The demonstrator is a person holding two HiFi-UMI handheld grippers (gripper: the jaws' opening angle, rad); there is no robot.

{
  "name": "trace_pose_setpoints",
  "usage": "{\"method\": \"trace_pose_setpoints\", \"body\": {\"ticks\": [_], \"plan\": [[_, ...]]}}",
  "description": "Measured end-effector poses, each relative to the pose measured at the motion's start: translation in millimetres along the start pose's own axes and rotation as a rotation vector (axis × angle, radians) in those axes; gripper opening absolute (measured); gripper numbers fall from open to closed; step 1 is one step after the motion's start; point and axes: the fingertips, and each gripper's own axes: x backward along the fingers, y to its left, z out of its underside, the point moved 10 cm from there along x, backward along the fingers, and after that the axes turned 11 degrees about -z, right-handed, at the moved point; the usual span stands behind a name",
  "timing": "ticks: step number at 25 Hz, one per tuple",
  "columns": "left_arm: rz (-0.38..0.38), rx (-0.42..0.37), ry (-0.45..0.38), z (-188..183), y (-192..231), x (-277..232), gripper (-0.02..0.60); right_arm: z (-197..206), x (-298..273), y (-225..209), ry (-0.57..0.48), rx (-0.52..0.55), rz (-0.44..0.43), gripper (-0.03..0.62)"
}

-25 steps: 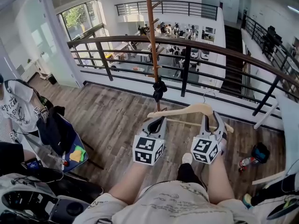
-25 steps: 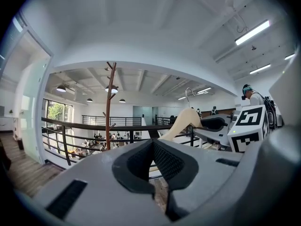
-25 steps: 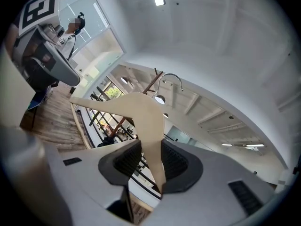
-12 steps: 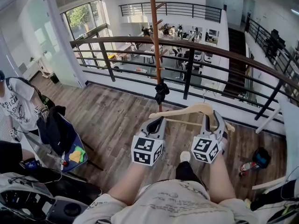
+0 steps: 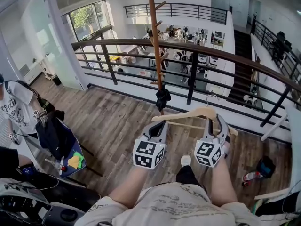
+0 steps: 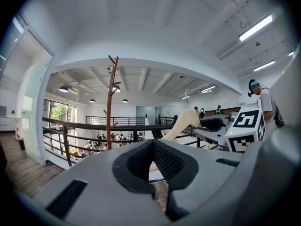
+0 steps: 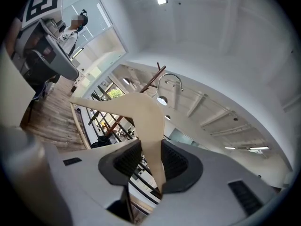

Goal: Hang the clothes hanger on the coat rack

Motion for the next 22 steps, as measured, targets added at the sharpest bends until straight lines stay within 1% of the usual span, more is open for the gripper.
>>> {"method": "trace_pose_setpoints", "body": {"ticks": [5, 13, 17, 22], "plan": [[-0.011, 0.004, -0.016, -3.9, 4.8, -43.5, 0.005, 13.2, -44.5, -14.0, -0.003, 0.008, -0.007, 0.13], [-0.042, 0.022, 0.016, -2.0, 22.3, -109.1, 0.005, 24.5, -117.4, -29.7, -0.002, 0.01, -0.035, 0.13], [-0.046, 0.02, 0.013, -9.6, 28.0, -140.7, 0.005, 26.4, -148.3, -40.1, -0.007, 0.018, -0.047, 0.129], [-0.057, 0.016, 0.023, -21.6, 28.6, -186.2, 0.005, 32.8, -193.8, -66.7, -0.015, 0.025, -0.057, 0.129]]}}
